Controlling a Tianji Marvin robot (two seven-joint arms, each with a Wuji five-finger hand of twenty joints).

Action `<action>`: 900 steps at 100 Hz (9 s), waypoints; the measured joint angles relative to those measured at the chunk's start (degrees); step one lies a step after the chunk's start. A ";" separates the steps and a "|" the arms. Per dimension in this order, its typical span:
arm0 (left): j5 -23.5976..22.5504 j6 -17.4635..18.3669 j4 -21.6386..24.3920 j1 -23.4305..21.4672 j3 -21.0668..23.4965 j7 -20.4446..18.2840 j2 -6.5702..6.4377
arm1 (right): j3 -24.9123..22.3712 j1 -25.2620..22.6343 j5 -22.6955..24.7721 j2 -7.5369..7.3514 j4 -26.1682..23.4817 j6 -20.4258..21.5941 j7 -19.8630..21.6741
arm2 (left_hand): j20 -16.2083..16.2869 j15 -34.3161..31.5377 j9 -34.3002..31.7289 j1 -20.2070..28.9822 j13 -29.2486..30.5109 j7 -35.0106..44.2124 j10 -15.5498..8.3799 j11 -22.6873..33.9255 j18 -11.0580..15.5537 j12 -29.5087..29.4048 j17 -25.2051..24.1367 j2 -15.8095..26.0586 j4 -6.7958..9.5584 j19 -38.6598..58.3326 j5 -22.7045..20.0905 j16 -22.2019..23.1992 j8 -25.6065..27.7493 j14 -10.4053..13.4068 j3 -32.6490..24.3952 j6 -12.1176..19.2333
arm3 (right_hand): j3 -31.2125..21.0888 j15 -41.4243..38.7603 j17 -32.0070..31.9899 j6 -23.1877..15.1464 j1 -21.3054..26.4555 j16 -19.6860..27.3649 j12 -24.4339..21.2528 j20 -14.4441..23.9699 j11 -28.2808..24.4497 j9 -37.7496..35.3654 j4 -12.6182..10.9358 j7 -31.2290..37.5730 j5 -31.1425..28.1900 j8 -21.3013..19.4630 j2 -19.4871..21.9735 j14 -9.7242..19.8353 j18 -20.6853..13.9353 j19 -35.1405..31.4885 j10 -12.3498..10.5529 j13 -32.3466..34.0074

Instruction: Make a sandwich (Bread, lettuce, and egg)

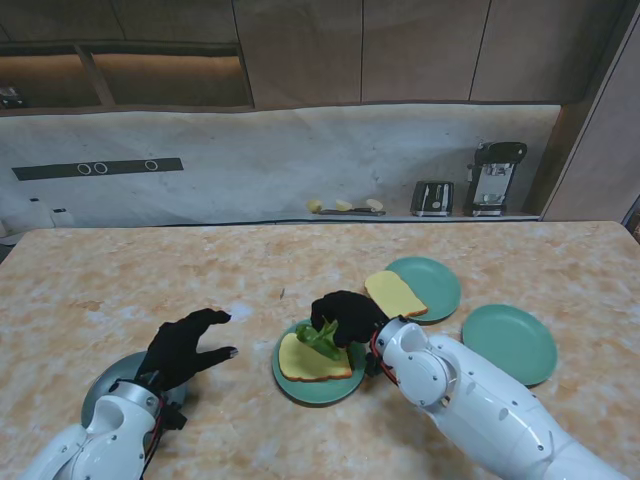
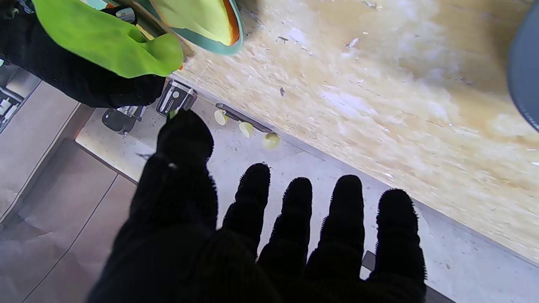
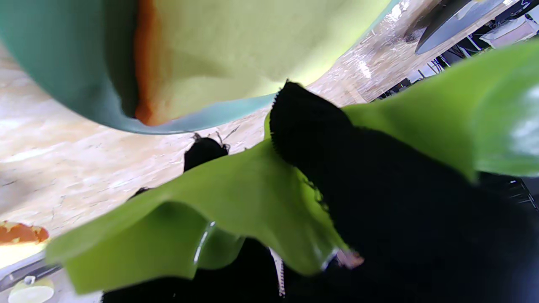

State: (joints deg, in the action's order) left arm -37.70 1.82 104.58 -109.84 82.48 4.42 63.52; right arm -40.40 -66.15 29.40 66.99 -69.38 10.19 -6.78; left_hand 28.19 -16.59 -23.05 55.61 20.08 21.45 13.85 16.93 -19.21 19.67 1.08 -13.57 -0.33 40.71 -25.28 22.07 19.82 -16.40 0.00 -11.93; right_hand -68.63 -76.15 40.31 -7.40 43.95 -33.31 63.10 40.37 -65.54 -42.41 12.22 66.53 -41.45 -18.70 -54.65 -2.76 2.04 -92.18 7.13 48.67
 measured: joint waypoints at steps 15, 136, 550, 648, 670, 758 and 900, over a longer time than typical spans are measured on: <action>0.10 -0.01 0.00 -0.11 0.10 0.00 0.00 | 2.43 1.27 -0.81 0.74 1.92 -0.24 -0.68 | 0.00 0.00 0.00 0.00 0.00 0.00 0.00 0.00 0.00 0.00 0.00 0.00 0.00 0.00 0.00 0.00 0.00 0.00 0.00 0.00 | 0.00 0.33 -0.70 0.00 0.00 0.00 0.00 0.01 0.00 0.62 0.00 0.20 0.61 0.00 0.00 -0.14 0.00 0.00 0.01 -0.74; 2.29 2.37 0.98 -1.14 -0.54 -0.32 0.05 | 5.55 3.26 -0.63 0.24 3.18 0.21 4.57 | 0.00 0.00 0.00 0.00 0.00 0.49 0.00 0.00 -0.02 0.00 0.00 0.00 0.00 0.00 -0.63 0.00 0.01 0.00 0.00 0.00 | 5.15 25.78 -31.63 3.29 -16.14 0.48 0.00 -2.42 15.06 20.99 -6.58 -16.77 13.42 -2.25 2.25 2.83 0.79 20.83 -2.74 -24.43; -24.94 -13.03 12.69 -14.13 9.43 -15.22 -2.24 | -39.85 -41.64 18.28 -6.23 -31.28 13.53 5.23 | 2.38 -1.01 0.27 0.98 0.56 -2.69 -0.19 -0.60 0.72 2.82 0.74 -3.40 0.00 3.80 1.30 2.23 0.06 0.01 -0.02 -2.97 | 15.82 42.94 -34.75 11.93 -23.26 12.46 0.00 -15.12 21.48 26.91 -4.66 -23.41 27.94 5.35 9.62 -0.36 6.94 35.64 -1.59 -26.99; -21.94 -33.19 6.25 -8.49 1.37 -13.00 -2.10 | -39.14 -40.47 18.20 -6.38 -31.07 13.52 6.96 | 4.40 -6.72 2.87 1.42 -1.94 -5.31 4.38 2.31 0.74 6.36 1.12 -5.06 0.00 9.13 2.44 6.00 3.59 -3.14 -2.74 -8.85 | 28.37 43.69 -35.70 11.27 -23.80 12.46 0.00 -15.40 22.06 26.29 -9.59 -23.64 27.94 5.35 16.73 -0.34 7.06 37.03 -1.49 -26.28; -22.02 -34.22 4.73 -7.74 0.84 -12.86 -2.11 | -38.91 -40.28 18.16 -6.43 -31.02 13.49 7.33 | 4.78 -8.46 2.87 1.39 -1.94 -4.96 4.48 3.61 0.74 7.64 1.55 -5.81 0.00 11.68 2.44 7.43 5.69 -3.15 -6.01 -8.88 | 28.36 43.71 -35.81 11.24 -23.80 12.46 0.00 -15.40 22.05 26.29 -9.59 -23.64 27.93 5.35 16.73 -0.33 7.44 37.59 -1.49 -26.28; -18.22 -38.26 1.11 -3.77 -2.02 -10.37 -2.11 | -38.18 -39.75 18.40 -6.74 -31.08 12.62 9.11 | 12.61 -22.71 2.86 -3.72 1.61 15.36 3.54 14.71 3.21 20.21 11.77 -10.65 0.11 25.84 10.62 21.02 19.94 -3.15 -33.23 -7.11 | 28.36 43.82 -37.17 10.57 -23.80 12.46 0.00 -15.40 22.37 26.29 -9.60 -23.67 27.94 5.35 16.73 -0.11 7.74 39.65 -1.52 -26.28; -15.67 -31.54 3.04 -7.07 1.62 -6.48 -0.86 | -37.46 -39.52 18.80 -6.94 -30.98 11.28 8.95 | 17.90 -28.50 -8.05 12.31 17.16 31.20 -2.33 22.15 6.26 49.89 27.59 -17.34 -1.60 34.41 12.72 47.17 35.74 0.70 -36.61 -3.39 | 28.17 44.70 -38.40 9.71 -25.32 12.46 0.00 -14.30 22.62 26.29 -9.61 -24.42 27.94 5.49 16.75 0.01 7.79 41.79 -1.64 -27.07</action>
State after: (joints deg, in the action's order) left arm -53.37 -29.72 107.62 -116.91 84.10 -2.06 62.65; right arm -77.87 -105.67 48.21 60.04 -100.36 21.47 2.17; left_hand 46.09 -45.09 -31.10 67.92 37.24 52.65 11.53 39.08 -12.96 69.57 28.67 -30.91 -1.93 75.12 -12.56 69.24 55.56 -15.70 -36.60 -15.33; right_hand -40.46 -31.45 1.91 2.31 18.64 -20.85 63.10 26.07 -42.92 -16.11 2.61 42.10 -13.52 -13.21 -37.91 -2.75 9.83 -50.39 5.49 21.60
